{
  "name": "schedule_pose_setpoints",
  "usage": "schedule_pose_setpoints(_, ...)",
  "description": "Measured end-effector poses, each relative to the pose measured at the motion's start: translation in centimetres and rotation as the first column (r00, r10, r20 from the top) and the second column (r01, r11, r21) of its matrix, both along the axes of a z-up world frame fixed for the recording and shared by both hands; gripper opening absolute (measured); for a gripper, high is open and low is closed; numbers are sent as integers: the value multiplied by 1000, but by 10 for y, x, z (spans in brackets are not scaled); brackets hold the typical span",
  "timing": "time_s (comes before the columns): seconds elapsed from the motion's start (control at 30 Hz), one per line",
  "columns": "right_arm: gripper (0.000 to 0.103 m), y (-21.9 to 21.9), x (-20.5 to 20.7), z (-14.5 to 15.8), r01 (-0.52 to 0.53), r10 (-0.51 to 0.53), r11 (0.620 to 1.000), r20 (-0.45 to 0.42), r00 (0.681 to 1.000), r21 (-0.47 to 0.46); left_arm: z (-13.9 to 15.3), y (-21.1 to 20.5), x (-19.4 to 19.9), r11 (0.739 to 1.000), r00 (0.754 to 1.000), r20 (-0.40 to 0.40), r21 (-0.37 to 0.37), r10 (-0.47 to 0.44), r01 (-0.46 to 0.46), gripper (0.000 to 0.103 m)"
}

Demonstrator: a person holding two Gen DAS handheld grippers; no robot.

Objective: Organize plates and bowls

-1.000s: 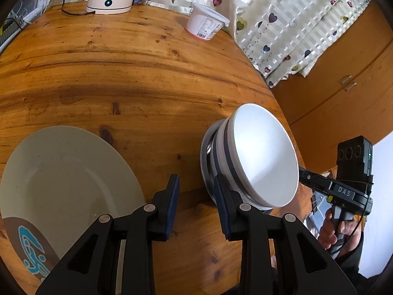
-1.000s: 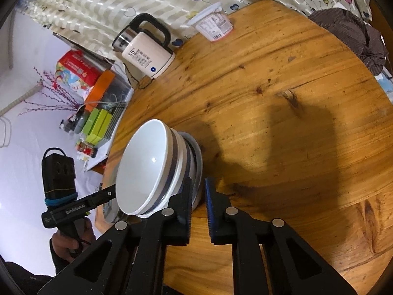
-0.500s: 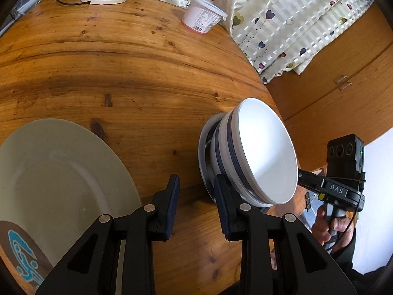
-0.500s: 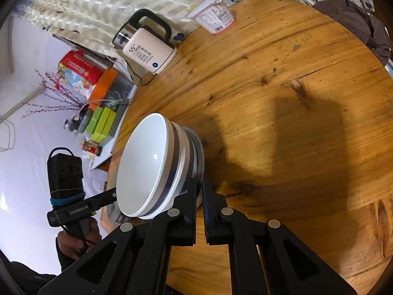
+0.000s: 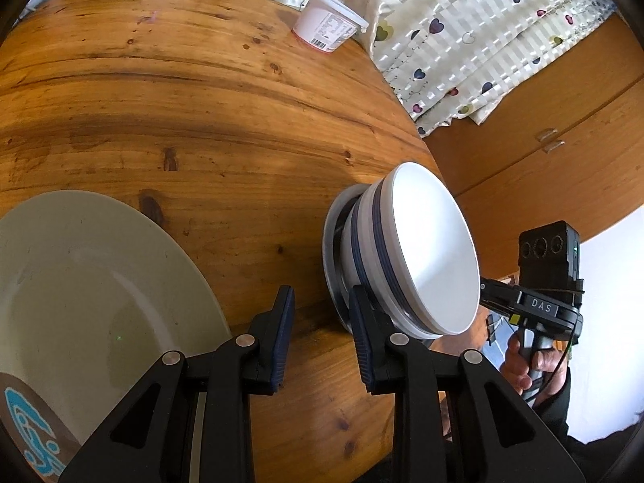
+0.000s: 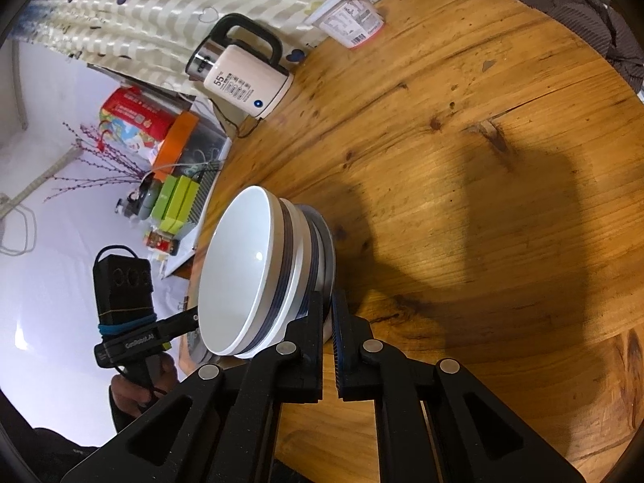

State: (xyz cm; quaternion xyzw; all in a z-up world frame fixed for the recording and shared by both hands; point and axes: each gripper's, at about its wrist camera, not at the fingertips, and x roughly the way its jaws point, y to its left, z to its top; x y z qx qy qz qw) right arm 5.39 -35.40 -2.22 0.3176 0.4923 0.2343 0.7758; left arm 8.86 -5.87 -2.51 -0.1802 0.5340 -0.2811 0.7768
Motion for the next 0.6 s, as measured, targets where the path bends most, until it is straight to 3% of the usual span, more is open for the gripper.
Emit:
schedule_pose_setpoints(0.5,7,-4,-2,-4,12,-12,999,-3,1000,34,-5,6,3,998,1000,-24,-64,15,-17,27)
schedule_pose_setpoints(0.6,7,-5,-2,-4,12,-12,999,-2,1000,37,-4,4,2,996,1000,-23,-94,5,-7,13)
